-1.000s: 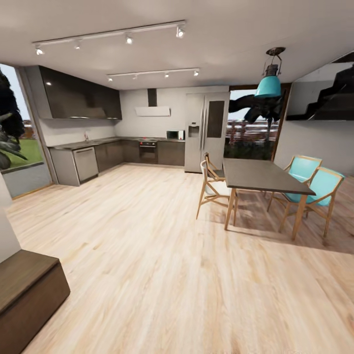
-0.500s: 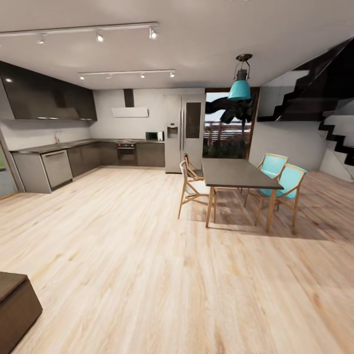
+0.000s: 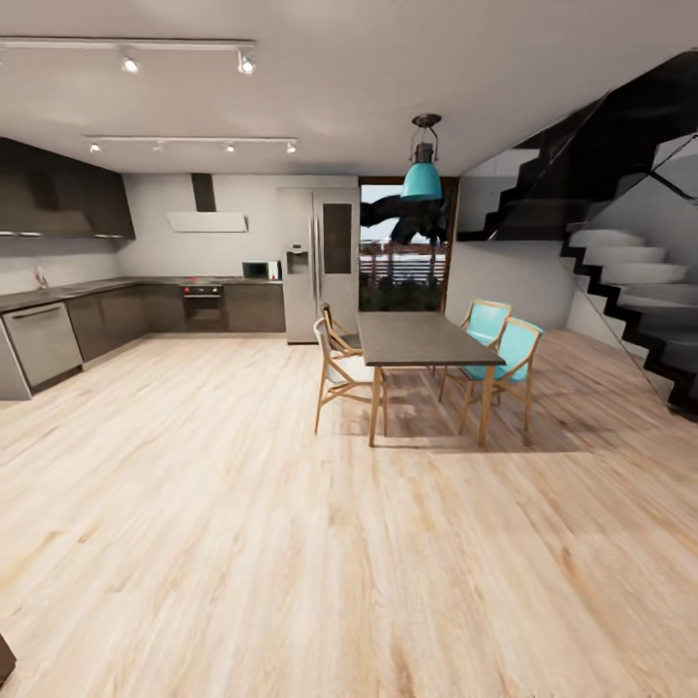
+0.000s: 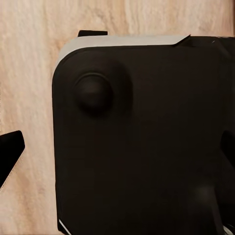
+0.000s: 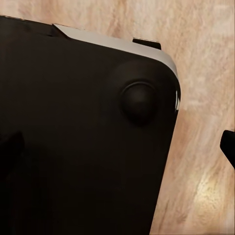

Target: Turn on the radio receiver that's on the table in the living room.

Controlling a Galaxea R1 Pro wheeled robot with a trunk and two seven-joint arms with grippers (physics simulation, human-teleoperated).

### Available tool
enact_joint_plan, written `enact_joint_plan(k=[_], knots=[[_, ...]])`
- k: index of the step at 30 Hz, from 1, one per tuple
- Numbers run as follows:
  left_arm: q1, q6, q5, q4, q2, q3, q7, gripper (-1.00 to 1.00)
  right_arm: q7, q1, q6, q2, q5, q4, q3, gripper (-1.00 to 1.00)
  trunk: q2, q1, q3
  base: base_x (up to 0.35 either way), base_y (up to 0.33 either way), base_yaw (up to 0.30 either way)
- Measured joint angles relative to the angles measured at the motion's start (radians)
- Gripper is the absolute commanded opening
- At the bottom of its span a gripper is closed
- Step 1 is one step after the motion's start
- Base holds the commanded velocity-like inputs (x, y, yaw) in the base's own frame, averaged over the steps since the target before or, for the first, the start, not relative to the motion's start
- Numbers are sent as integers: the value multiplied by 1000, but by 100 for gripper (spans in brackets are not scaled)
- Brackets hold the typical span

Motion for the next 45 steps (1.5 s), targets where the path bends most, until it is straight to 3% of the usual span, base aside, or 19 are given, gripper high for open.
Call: enact_joint_plan(k=[45], knots=[[0, 0, 0, 0, 1, 0, 0, 100, 0, 0, 1, -1, 0, 0, 0, 100, 0, 0, 0, 0, 0, -292]])
